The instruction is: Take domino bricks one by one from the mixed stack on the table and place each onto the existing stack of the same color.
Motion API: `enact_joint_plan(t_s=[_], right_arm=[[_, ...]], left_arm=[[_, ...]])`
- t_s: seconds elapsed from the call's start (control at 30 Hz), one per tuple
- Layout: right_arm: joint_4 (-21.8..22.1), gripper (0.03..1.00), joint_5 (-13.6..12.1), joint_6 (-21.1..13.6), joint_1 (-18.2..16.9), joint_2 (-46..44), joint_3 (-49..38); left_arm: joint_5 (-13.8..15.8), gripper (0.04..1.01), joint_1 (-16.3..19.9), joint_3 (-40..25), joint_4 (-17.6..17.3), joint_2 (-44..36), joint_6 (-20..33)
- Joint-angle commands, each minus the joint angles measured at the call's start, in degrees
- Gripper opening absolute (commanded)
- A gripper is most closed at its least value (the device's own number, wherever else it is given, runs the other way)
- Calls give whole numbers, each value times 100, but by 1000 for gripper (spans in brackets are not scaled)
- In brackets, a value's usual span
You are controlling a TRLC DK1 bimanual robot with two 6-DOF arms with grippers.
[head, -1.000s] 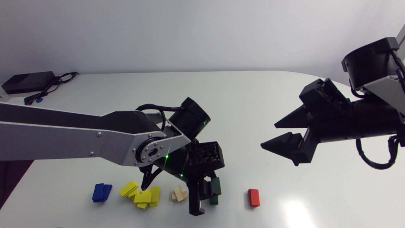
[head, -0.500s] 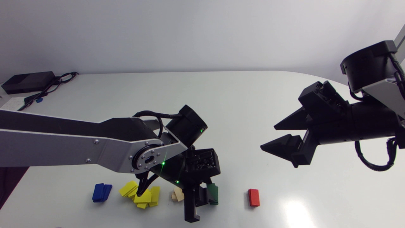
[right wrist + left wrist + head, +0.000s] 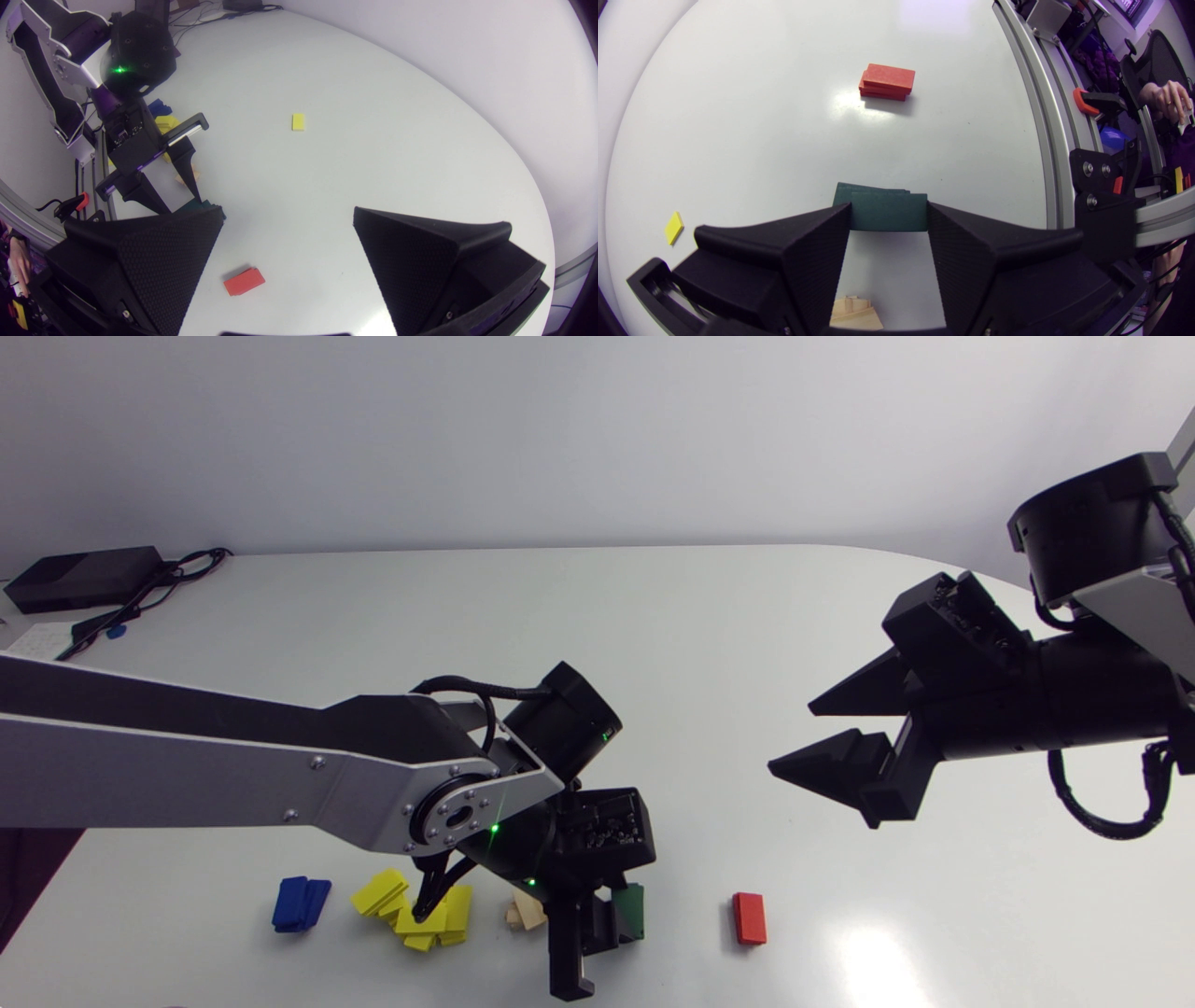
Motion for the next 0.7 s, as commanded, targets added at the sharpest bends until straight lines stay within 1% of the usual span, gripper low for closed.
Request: enact_joint_plan(t_s=[0.0, 0.67], right_arm=[[24, 979, -38, 25, -33, -43, -142], [86, 979, -82, -1, -103, 1, -168]], left_arm=[[0, 223, -18, 19, 53, 134, -141], [0, 221, 26, 265, 62, 354, -71]])
